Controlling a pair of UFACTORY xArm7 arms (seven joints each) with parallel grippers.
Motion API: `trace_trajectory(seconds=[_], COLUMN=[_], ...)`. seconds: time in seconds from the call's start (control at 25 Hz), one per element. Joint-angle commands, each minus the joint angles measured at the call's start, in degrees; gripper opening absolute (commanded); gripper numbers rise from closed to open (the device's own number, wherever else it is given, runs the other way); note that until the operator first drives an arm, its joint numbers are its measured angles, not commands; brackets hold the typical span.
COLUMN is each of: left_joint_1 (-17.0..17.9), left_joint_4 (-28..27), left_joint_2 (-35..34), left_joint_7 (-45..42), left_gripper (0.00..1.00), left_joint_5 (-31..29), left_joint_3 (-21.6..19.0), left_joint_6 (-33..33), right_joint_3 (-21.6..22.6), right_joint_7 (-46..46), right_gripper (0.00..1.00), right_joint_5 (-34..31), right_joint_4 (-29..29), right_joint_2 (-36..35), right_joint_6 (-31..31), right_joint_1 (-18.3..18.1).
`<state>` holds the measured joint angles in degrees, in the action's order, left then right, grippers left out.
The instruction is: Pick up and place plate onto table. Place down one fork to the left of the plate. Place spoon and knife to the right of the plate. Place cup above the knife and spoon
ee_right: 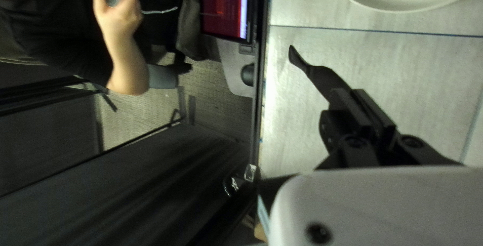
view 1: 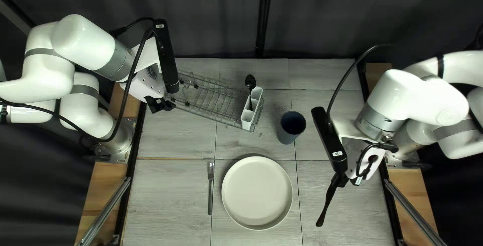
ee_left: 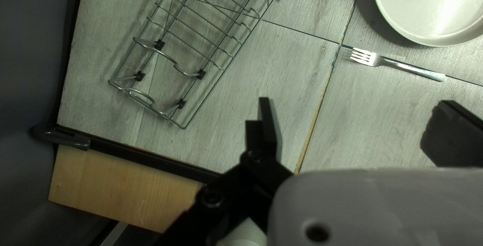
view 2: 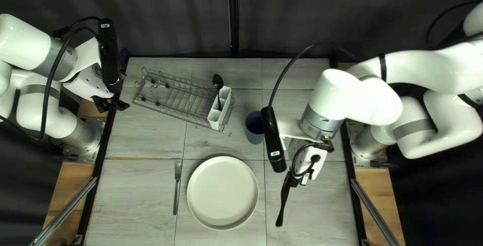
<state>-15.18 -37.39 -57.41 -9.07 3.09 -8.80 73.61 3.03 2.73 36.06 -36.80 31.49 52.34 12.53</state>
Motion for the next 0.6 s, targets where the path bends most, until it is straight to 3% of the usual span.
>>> trace_trajectory(seconds=[0.04,0.24,0.6], left_joint_1=[0.00,0.00,0.00], left_joint_4=[0.00,0.00,0.00], left_joint_2=[0.00,0.00,0.00], left_joint_7=[0.00,0.00,0.00], left_gripper=[1.00,1.00,1.00], left_joint_5=[0.00,0.00,0.00], left_joint_3=[0.00,0.00,0.00], left_joint_6=[0.00,0.00,0.00], right_joint_3=[-1.80,-4.73,-12.24], right_joint_7=[6.44,16.58,34.90], right_gripper=[0.00,0.00,0.00], right_joint_5=[5.71,12.89,21.51], right_joint_4=[4.85,8.56,8.30], right_joint_2=[-1.24,-4.06,-12.77], right_joint_6=[-5.48,-9.39,-7.04], right_joint_1=[1.96,4.35,4.94])
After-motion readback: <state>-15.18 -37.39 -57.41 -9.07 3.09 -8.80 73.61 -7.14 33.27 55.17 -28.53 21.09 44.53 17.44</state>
